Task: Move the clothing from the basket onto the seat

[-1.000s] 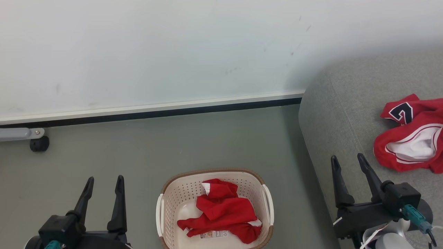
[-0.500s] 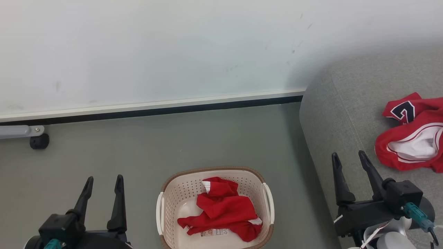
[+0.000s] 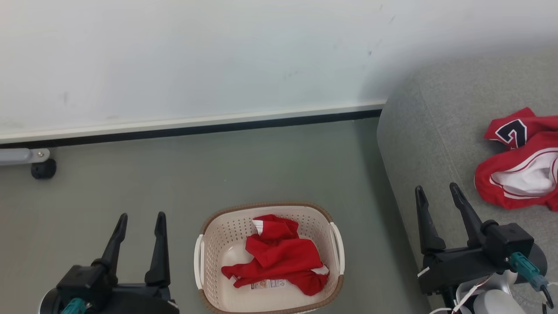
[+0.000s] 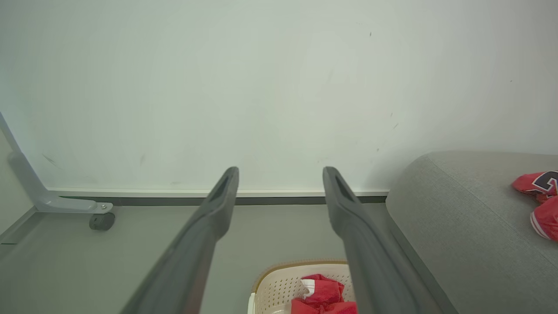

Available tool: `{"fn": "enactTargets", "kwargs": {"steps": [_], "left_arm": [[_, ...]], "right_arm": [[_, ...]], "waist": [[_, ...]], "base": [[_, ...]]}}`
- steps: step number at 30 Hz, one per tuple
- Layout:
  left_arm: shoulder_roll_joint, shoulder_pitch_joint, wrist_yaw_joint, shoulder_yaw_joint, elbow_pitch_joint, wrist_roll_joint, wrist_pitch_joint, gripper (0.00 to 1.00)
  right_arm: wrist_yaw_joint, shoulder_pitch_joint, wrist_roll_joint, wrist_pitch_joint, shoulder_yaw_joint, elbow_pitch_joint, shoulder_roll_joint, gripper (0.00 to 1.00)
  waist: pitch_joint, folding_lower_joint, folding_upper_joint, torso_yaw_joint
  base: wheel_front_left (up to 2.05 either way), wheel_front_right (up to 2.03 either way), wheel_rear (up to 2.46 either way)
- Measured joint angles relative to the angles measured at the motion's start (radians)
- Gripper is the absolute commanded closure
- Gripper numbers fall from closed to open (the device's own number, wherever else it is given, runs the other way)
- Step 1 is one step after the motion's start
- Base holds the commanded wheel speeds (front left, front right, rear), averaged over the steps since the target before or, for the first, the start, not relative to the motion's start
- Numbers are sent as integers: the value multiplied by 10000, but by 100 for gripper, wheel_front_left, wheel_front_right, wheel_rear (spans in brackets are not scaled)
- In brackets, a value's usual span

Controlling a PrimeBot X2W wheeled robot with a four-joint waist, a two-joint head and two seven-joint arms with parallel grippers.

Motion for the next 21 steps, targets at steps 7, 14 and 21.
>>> {"fn": "enactTargets", "kwargs": {"steps": [7,14,21], "left_arm": [[-157,-554,-282,-445,77,111,4,0],[-151,-1488,-606,-901,782,280,201,0],[-146,-2385,-988,-1287,1684,451,466,0]], "right_arm": [[0,-110,-290,167,-102,-460,199,0],[0,-654,-464,261,-132,-911,447,0],[0,-1202,-740,349,-71,-1275,700,0]], "waist": [[624,0,0,-133],[1488,1,0,-371],[2451,2,1,-710]], "base": [[0,0,0],[0,0,0],[0,0,0]]}}
